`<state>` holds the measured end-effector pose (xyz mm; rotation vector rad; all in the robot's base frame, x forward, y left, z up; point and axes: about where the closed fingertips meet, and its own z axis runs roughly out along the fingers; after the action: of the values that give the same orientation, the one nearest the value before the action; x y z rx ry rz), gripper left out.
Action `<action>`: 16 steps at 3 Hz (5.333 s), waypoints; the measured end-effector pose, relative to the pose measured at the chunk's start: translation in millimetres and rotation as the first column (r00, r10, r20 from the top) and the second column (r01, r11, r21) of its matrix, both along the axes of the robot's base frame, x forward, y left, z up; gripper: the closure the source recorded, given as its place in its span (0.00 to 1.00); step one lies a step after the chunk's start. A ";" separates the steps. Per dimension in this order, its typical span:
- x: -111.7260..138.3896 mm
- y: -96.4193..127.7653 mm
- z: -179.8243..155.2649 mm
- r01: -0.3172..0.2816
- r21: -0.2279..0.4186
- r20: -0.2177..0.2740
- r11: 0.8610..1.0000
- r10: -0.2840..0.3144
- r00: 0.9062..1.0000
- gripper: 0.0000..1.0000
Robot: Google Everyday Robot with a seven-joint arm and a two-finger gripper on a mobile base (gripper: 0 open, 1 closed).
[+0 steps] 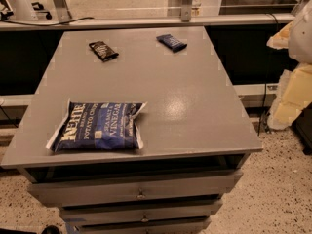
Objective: Move blue chip bag near rxbar blueberry
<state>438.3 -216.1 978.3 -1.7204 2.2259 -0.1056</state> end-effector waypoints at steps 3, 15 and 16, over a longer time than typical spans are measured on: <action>36.1 50.7 -13.6 -0.017 0.095 0.099 0.995 0.007 0.995 0.00; 68.8 274.5 -120.7 -0.123 0.528 -0.017 0.840 0.156 0.988 0.62; 98.6 219.9 -100.1 -0.062 0.485 0.025 0.872 0.057 0.998 0.86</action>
Offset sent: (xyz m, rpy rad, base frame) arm 0.0419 0.0326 -0.0167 0.0784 -0.1321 -0.0301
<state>537.0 3.8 878.2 -1.4937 1.9632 0.4271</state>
